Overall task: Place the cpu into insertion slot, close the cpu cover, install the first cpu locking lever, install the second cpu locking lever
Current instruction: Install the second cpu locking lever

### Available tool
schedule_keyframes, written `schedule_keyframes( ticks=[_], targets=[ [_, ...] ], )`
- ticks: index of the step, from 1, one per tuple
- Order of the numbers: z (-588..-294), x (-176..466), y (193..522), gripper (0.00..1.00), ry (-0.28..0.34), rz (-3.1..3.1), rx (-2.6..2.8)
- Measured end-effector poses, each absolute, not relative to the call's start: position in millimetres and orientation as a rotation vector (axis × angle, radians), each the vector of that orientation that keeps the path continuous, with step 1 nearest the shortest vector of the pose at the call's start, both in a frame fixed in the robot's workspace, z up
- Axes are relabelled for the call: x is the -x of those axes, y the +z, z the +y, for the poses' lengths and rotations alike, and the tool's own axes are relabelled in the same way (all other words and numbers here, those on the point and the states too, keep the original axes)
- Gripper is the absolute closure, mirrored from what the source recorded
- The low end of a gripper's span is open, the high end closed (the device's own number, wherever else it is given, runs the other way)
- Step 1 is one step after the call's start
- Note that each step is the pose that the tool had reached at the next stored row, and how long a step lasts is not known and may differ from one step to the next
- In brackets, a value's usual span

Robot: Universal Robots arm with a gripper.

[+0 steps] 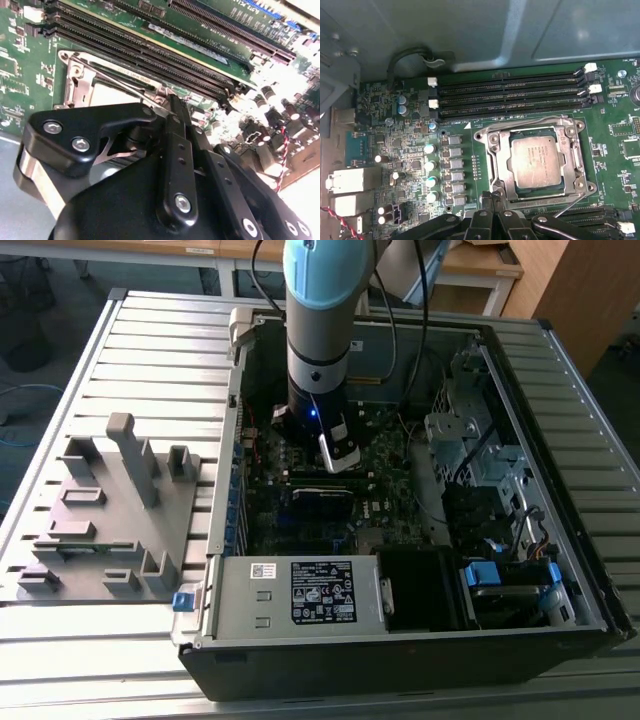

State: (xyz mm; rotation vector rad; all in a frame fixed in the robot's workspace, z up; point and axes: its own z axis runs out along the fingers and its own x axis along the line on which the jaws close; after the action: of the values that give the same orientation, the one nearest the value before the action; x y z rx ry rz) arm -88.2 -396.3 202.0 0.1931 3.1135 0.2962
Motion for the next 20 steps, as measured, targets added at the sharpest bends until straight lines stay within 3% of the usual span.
schedule_keyframes(
  ticks=[20],
  targets=[
    [-396.4, 88.1, 246.3, 0.9, 0.3, 3.114, -0.193]
  ],
)
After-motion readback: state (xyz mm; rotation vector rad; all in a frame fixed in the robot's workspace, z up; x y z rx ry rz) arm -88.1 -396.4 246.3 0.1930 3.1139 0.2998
